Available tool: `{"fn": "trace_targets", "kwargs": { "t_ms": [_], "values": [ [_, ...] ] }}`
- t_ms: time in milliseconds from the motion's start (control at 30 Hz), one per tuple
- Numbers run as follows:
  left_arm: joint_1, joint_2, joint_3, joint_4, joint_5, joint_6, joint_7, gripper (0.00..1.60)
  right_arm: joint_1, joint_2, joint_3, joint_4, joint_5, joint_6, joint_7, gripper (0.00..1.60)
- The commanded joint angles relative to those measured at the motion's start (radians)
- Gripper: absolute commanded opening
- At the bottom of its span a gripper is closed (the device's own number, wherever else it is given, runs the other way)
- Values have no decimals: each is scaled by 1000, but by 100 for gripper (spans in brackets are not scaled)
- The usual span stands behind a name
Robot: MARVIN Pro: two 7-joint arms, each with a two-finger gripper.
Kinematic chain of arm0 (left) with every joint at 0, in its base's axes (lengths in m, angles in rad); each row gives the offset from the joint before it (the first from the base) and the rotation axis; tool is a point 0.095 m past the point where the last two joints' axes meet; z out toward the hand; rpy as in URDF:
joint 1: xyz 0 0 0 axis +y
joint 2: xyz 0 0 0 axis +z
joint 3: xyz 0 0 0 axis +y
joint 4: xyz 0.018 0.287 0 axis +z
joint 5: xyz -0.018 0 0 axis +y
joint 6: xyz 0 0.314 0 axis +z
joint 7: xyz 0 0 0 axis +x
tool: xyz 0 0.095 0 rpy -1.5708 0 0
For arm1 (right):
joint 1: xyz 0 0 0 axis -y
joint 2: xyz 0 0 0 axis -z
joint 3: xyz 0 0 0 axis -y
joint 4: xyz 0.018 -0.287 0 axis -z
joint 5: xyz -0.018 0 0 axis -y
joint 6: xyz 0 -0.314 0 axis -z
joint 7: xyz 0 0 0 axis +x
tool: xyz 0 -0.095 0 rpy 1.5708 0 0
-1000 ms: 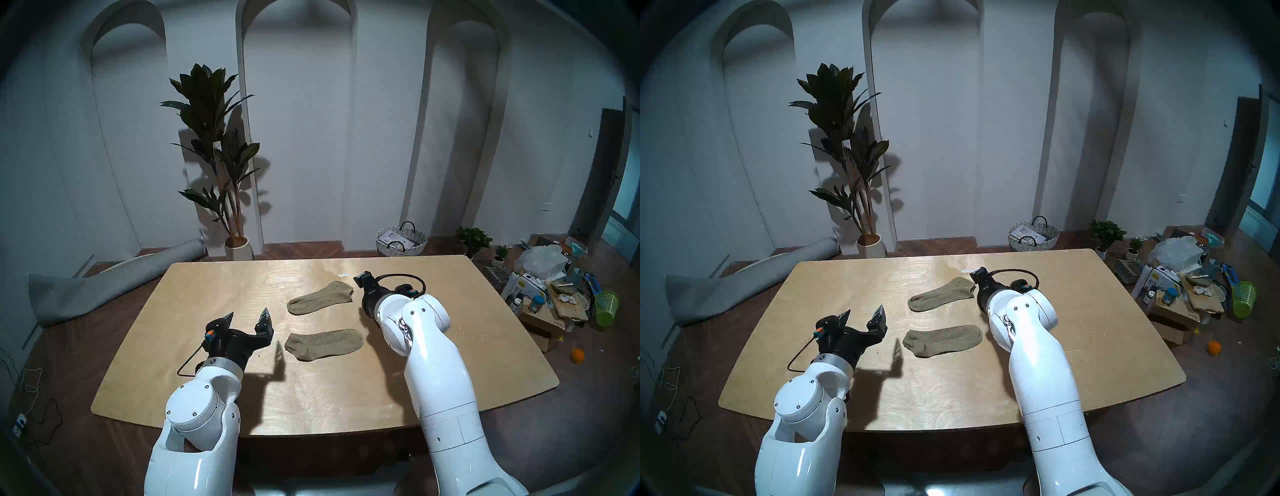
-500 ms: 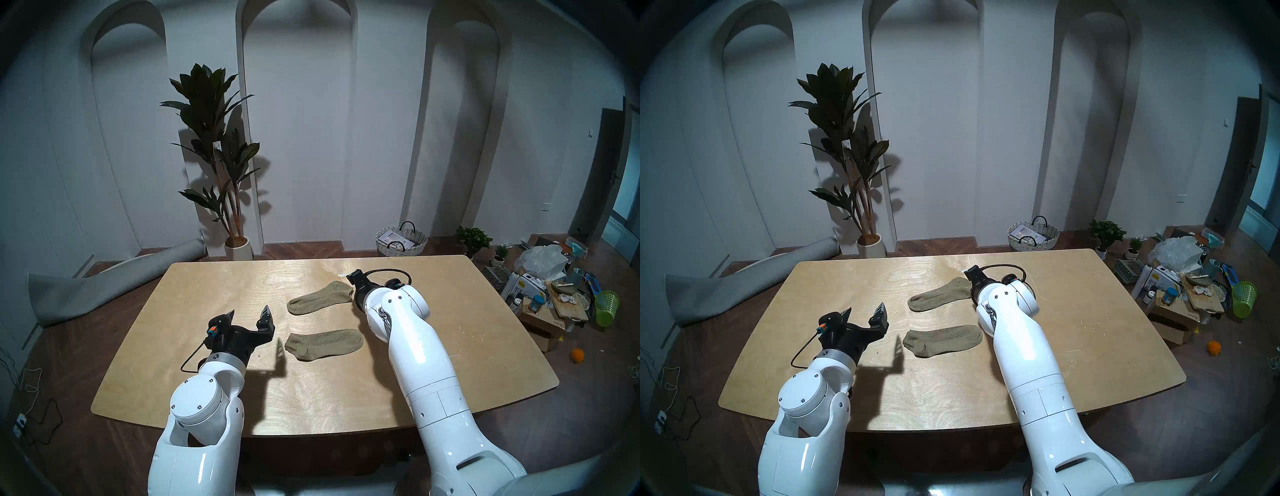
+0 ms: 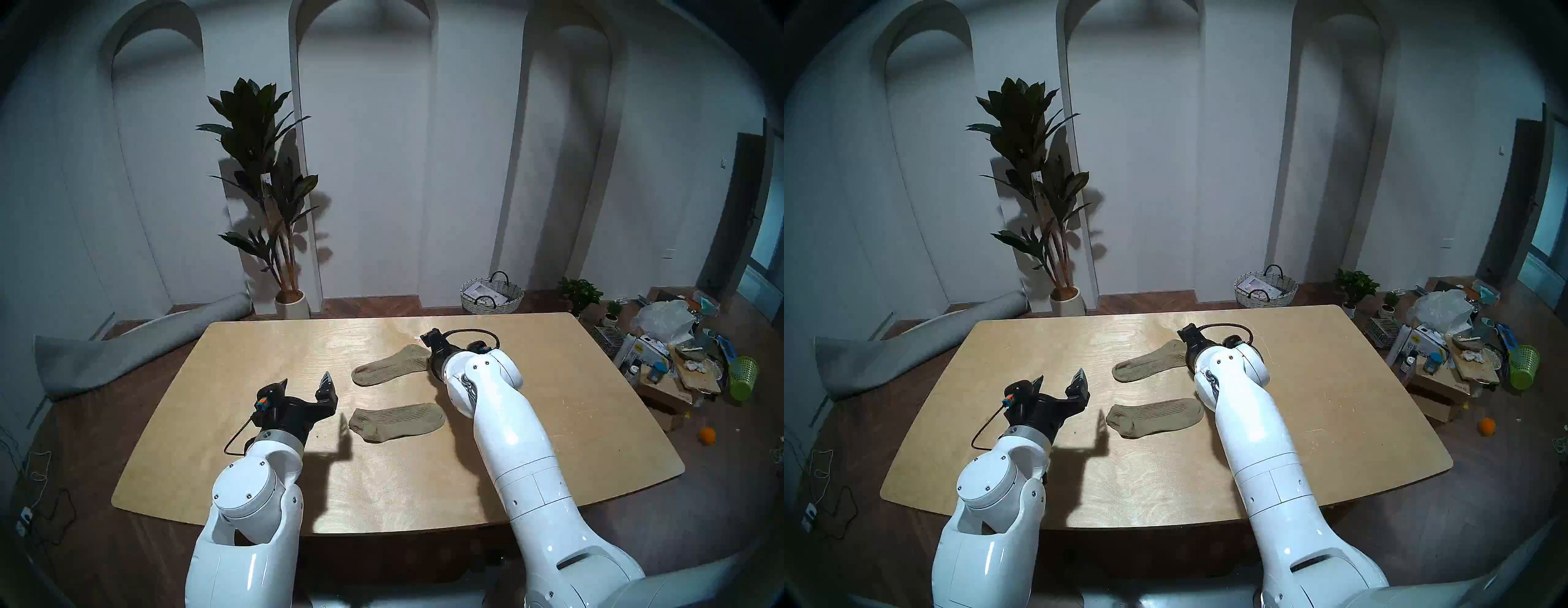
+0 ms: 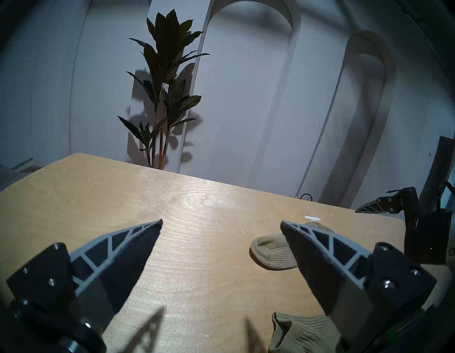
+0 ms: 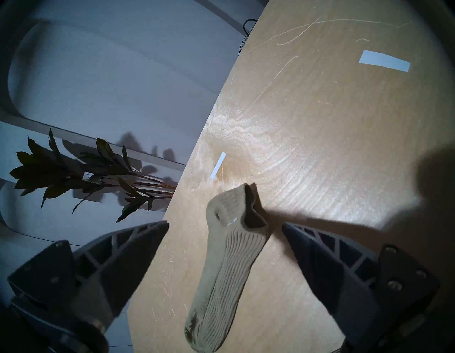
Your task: Fold socks in half once and place them neatly on the table
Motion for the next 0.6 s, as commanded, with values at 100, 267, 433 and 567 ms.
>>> {"fn": "trace_targets", "kwargs": {
  "t_ms": [100, 267, 433, 567],
  "values": [
    [-24, -2, 6, -10, 6, -2, 8, 160, 36, -7, 1, 50, 14, -9, 65, 160],
    [-29, -5, 6, -12, 6, -3, 15, 160, 43, -9, 4, 72, 21, -16, 82, 160],
    [-34, -4, 9, -9, 10, 1, 21, 160, 59, -15, 2, 112, 28, -24, 101, 160],
    [-37, -4, 10, -7, 13, 3, 25, 160, 73, -19, -6, 142, 21, -37, 110, 160]
  ]
}}
